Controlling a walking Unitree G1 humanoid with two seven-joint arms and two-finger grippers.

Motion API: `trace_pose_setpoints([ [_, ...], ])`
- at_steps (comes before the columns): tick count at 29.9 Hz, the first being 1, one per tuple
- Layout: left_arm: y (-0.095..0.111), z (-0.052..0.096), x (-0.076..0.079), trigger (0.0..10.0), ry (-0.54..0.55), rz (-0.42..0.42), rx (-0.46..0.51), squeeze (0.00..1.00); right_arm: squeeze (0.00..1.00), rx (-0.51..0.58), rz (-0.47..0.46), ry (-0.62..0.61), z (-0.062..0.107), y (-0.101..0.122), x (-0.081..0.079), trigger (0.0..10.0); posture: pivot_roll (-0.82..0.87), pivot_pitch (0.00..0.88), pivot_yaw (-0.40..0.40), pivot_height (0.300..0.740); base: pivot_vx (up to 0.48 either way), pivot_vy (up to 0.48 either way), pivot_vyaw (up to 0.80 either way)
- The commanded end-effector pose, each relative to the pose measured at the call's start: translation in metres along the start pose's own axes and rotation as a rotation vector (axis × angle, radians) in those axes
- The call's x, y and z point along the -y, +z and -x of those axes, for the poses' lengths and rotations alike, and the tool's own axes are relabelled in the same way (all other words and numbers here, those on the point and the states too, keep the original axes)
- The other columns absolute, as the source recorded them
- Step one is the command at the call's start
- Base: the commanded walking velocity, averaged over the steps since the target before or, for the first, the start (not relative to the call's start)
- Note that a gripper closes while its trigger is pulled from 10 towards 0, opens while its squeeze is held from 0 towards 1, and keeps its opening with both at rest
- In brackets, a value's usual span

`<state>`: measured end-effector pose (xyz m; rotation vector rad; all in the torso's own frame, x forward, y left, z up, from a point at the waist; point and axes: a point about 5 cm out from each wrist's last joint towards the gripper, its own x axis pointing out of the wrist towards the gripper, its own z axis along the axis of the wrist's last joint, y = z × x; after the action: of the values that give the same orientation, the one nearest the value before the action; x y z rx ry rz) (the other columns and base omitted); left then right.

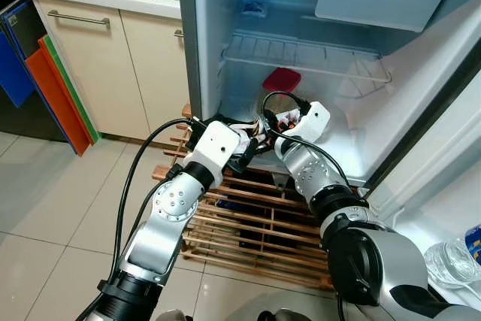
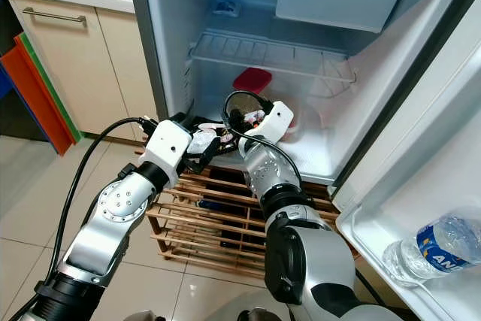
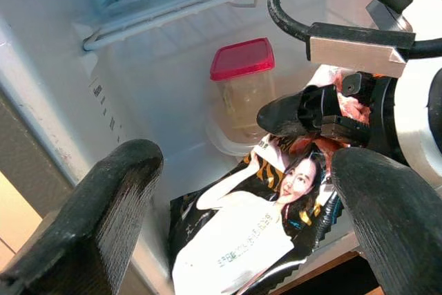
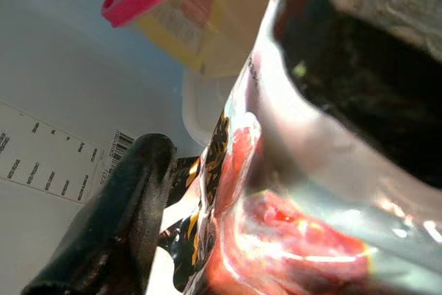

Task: Restocking fridge

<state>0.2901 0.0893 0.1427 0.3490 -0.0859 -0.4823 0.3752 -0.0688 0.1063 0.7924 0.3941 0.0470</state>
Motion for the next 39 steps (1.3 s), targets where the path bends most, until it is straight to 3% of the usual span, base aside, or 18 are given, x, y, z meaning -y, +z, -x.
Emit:
trace_pose_setpoints([
  [1,0.000,-0.002,0.001,10.0,-0.001,0.015,-0.006,0.00,0.00,-0.036,-0.076,0.022,-0.001,-0.005,-0.017,0.0,0.05,0.021,-0.088,0.740,0.000,0.000,0.00],
  [21,0.000,-0.006,-0.002,10.0,0.009,0.028,-0.014,0.00,0.00,0.031,-0.067,-0.035,-0.001,0.012,-0.009,0.0,0.05,0.022,-0.081,0.740,0.000,0.000,0.00],
  [27,0.000,-0.006,-0.003,10.0,0.007,0.024,-0.016,0.00,0.00,0.041,-0.082,-0.021,-0.001,0.017,-0.018,0.0,0.05,0.023,-0.080,0.740,0.000,0.000,0.00],
  [30,-0.001,-0.006,-0.003,10.0,0.009,0.024,-0.018,0.00,0.00,0.080,-0.040,0.013,0.000,0.024,-0.028,0.0,0.05,0.025,-0.079,0.740,0.000,0.000,0.00],
  [34,-0.001,-0.006,-0.004,10.0,0.011,0.023,-0.020,0.00,0.00,0.172,0.101,0.109,0.005,0.035,-0.050,0.0,0.05,0.024,-0.078,0.740,0.000,0.000,0.00],
  [39,-0.001,-0.007,-0.004,10.0,0.015,0.023,-0.020,0.00,0.00,0.236,0.229,0.190,0.009,0.039,-0.066,0.0,0.05,0.023,-0.079,0.740,0.000,0.000,0.00],
])
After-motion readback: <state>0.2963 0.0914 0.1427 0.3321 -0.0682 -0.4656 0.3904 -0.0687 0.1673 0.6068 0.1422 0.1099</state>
